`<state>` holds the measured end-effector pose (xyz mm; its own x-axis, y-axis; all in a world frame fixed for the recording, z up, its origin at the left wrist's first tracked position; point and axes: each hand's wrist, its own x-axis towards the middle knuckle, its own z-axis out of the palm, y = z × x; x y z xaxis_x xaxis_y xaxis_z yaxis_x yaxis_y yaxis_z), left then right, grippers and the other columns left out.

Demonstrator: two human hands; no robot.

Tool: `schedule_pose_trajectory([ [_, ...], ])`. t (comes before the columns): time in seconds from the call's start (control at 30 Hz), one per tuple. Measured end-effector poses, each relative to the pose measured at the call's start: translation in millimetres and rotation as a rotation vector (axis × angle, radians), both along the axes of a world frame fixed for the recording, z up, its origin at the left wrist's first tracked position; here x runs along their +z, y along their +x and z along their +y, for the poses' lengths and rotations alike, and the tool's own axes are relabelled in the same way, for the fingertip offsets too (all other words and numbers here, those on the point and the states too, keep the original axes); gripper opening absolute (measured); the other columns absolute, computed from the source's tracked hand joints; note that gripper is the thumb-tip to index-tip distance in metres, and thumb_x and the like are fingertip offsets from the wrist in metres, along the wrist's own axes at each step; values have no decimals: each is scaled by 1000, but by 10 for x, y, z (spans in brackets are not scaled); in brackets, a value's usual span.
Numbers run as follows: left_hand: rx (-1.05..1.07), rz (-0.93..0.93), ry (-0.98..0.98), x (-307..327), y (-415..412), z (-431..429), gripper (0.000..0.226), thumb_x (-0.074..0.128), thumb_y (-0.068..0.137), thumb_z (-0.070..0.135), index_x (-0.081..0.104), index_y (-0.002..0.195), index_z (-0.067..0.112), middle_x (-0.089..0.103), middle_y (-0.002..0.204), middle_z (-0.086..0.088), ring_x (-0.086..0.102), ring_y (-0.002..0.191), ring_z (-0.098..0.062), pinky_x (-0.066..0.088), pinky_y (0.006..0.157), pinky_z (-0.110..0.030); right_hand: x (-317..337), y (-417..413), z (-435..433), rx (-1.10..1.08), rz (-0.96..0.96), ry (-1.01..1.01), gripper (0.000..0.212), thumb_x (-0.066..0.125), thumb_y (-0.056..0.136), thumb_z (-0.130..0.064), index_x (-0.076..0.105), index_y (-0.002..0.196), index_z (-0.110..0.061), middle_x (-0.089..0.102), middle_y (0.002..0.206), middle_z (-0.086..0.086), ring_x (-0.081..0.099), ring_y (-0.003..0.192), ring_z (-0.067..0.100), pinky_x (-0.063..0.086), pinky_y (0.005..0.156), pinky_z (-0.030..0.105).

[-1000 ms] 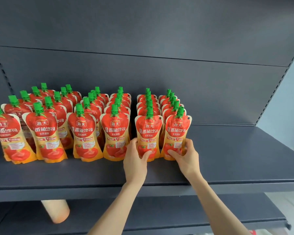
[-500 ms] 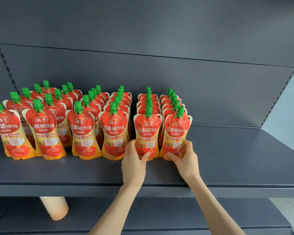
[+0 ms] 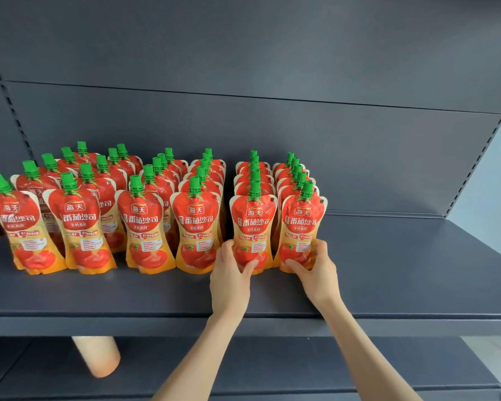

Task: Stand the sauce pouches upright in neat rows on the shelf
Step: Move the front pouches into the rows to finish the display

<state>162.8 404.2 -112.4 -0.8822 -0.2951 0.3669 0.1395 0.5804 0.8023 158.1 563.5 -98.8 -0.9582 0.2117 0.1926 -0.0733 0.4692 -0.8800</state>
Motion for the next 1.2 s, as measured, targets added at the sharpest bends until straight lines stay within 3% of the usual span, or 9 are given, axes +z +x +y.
schedule_pose_trajectory([
  [0.33,-22,-12,42,-23,-16,-12,53,68,83,32,44,127,16,55,125,-1,53,117,-18,46,93,-29,20,3,19,27,8,-27,53,72,81,-21,41,123,-15,62,116,1,60,101,17,48,89,31],
  [0.97,-8,-55,10,23,33,0,62,65,84,36,38,136,15,49,135,-3,47,125,-19,43,99,-32,26,4,22,37,6,-51,53,73,79,-20,42,122,-14,61,118,3,57,97,14,46,88,29],
  [1.2,9,-30,-3,23,106,-15,61,64,84,38,39,134,15,49,133,-3,49,121,-19,47,96,-36,-3,5,36,-41,30,-11,64,78,73,-27,43,126,-17,53,127,5,52,115,21,48,96,41],
])
